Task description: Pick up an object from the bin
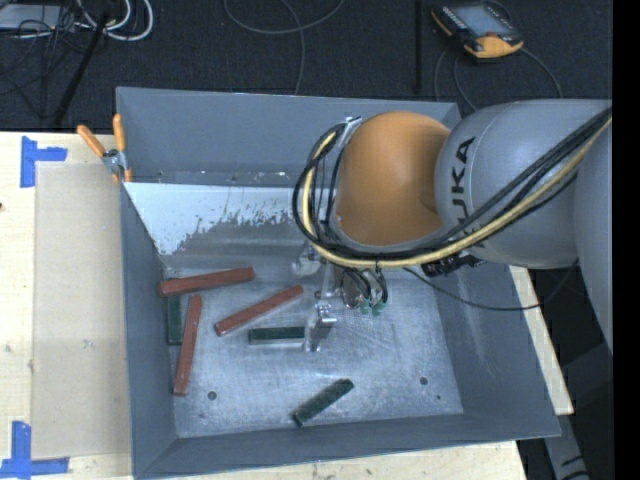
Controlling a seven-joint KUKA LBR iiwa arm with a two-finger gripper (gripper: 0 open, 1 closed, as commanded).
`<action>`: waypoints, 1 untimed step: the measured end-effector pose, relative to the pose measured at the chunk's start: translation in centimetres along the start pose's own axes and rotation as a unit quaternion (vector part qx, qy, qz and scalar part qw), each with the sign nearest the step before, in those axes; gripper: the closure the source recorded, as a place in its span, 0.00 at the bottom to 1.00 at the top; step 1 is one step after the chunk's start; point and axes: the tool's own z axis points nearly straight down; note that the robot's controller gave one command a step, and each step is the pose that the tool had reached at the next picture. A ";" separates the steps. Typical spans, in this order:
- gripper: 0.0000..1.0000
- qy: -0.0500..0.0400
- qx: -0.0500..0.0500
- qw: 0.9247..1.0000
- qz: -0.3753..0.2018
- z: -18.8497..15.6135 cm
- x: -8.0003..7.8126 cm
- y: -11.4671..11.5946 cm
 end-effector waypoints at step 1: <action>0.00 0.000 0.000 1.000 0.001 0.0 0.0 0.0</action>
Offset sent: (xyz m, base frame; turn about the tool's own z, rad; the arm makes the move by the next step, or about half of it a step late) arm 0.0214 -0.0169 -0.1033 -0.0951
